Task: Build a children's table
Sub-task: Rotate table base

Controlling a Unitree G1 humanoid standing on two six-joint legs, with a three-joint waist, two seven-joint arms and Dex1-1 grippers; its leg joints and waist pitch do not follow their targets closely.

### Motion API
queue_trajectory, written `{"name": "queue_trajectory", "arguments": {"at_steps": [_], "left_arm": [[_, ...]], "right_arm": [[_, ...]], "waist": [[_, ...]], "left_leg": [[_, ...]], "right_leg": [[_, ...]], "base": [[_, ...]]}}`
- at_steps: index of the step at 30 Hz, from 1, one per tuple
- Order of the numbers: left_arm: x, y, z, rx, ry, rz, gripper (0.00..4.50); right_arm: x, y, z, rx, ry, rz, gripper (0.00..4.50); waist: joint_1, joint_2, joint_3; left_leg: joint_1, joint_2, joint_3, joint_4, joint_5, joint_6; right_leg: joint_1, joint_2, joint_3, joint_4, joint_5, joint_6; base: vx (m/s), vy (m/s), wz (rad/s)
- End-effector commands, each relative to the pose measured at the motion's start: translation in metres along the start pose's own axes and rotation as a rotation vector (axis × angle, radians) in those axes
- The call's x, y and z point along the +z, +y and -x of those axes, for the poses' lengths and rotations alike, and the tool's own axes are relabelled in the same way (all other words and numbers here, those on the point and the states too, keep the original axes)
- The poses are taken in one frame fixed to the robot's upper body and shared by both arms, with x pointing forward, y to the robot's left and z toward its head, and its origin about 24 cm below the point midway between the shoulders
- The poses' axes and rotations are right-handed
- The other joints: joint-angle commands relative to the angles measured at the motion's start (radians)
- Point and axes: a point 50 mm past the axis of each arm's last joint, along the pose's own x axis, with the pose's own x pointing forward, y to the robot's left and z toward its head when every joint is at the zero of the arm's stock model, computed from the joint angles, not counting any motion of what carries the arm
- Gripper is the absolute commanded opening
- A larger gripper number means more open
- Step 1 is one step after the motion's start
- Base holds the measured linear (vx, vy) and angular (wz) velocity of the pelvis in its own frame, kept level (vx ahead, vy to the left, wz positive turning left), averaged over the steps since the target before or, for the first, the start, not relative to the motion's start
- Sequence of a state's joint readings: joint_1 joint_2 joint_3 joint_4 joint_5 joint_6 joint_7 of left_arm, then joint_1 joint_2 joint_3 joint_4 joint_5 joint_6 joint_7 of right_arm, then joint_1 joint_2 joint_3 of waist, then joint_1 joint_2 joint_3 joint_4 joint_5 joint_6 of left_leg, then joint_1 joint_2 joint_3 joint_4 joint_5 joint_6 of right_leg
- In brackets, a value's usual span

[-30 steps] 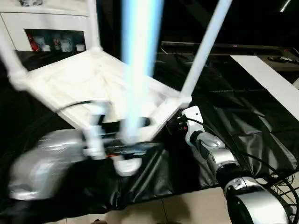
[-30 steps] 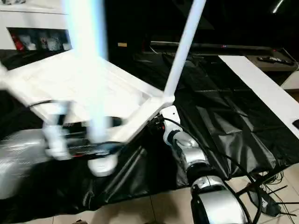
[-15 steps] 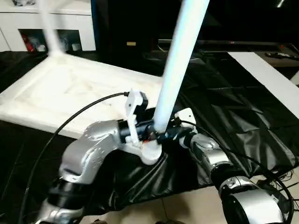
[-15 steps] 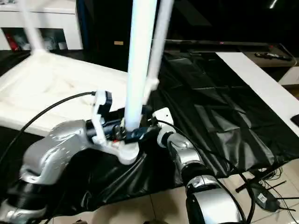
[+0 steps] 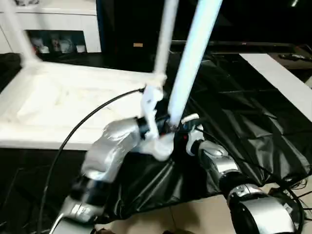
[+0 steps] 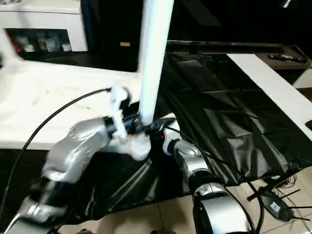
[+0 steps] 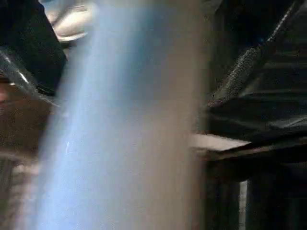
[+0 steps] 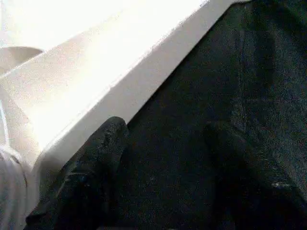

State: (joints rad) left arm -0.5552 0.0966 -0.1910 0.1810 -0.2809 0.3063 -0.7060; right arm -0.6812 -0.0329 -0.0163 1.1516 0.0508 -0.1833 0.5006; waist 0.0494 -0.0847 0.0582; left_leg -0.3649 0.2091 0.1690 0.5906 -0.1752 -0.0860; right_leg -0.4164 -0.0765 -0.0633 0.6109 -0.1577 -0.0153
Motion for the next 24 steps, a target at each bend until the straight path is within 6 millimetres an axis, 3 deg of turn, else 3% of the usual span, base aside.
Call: {"name": "queue_trajectory", "arguments": {"at_steps": [1,3,4,5,6,8,10,11,16,20,24], "left_arm": [[-0.001,0.003,-0.004,0.032,0.014,-0.023,4.49],[-0.003,0.010,-0.002,0.078,0.028,-0.044,4.49],[-0.005,0.013,0.002,0.081,0.025,-0.043,4.49],[-0.006,0.014,0.005,0.080,0.022,-0.041,4.49],[-0.011,0.012,0.016,0.036,0.014,-0.010,4.49],[-0.019,0.006,0.032,-0.021,0.033,0.036,4.49],[-0.022,0.005,0.036,-0.032,0.044,0.048,4.49],[-0.025,0.003,0.042,-0.048,0.052,0.061,4.49],[-0.029,-0.008,0.066,-0.054,0.042,0.065,4.49],[-0.033,-0.007,0.082,0.047,0.055,0.083,4.49],[-0.038,0.016,0.117,0.370,0.034,0.092,4.49]], "right_arm": [[0.009,0.000,-0.002,0.010,-0.051,0.003,3.04],[0.009,-0.008,0.004,-0.008,-0.065,0.002,3.04],[0.008,-0.016,0.011,-0.024,-0.079,0.002,3.04],[0.008,-0.020,0.015,-0.034,-0.087,0.004,3.04],[0.007,-0.030,0.027,-0.048,-0.109,0.022,3.04],[0.005,-0.039,0.043,-0.065,-0.130,0.045,3.04],[0.005,-0.040,0.047,-0.071,-0.135,0.052,3.04],[0.005,-0.042,0.052,-0.081,-0.139,0.065,3.04],[0.006,-0.045,0.077,-0.111,-0.152,0.092,3.04],[0.007,-0.045,0.091,-0.135,-0.141,0.096,3.04],[0.004,-0.041,0.104,-0.211,-0.128,0.133,3.04]], "waist": [[0.011,0.022,-0.069],[0.014,0.024,-0.069],[0.017,0.031,-0.070],[0.020,0.027,-0.069],[0.024,0.035,-0.071],[0.031,0.040,-0.067],[0.035,0.041,-0.071],[0.036,0.049,-0.070],[0.036,0.050,-0.058],[0.033,0.061,-0.053],[0.027,0.043,-0.051]], "left_leg": [[0.008,0.017,0.000,-0.074,-0.294,-0.005],[0.005,0.018,0.001,-0.073,-0.273,0.000],[0.006,0.018,0.000,-0.072,-0.260,0.004],[0.006,0.019,0.002,-0.071,-0.251,0.010],[0.006,0.018,0.001,-0.071,-0.241,0.011],[0.003,0.018,0.003,-0.072,-0.226,0.018],[0.005,0.016,0.006,-0.069,-0.214,0.023],[0.006,0.016,0.006,-0.070,-0.218,0.022],[0.010,0.019,0.004,-0.081,-0.327,0.006],[0.014,0.015,0.003,-0.081,-0.378,-0.004],[0.010,0.006,0.002,-0.076,-0.380,-0.004]], "right_leg": [[0.055,-0.054,0.038,-0.071,-0.270,-0.186],[0.056,-0.054,0.038,-0.069,-0.252,-0.191],[0.056,-0.055,0.038,-0.067,-0.233,-0.199],[0.057,-0.054,0.038,-0.067,-0.217,-0.201],[0.060,-0.054,0.038,-0.064,-0.199,-0.204],[0.063,-0.051,0.039,-0.061,-0.162,-0.212],[0.061,-0.049,0.040,-0.059,-0.152,-0.218],[0.061,-0.049,0.040,-0.061,-0.160,-0.217],[0.051,-0.048,0.040,-0.084,-0.341,-0.162],[0.044,-0.042,0.038,-0.095,-0.433,-0.120],[0.036,-0.043,0.032,-0.115,-0.583,-0.037]], "base": [[0.000,0.000,0.00],[0.000,0.000,0.00],[0.000,0.000,0.00],[0.000,0.000,0.00],[0.000,0.000,0.00],[0.000,0.000,0.00],[0.000,0.000,0.00],[0.000,0.000,0.00],[0.000,0.000,0.00],[0.000,0.000,0.00],[0.000,0.000,0.00]]}}
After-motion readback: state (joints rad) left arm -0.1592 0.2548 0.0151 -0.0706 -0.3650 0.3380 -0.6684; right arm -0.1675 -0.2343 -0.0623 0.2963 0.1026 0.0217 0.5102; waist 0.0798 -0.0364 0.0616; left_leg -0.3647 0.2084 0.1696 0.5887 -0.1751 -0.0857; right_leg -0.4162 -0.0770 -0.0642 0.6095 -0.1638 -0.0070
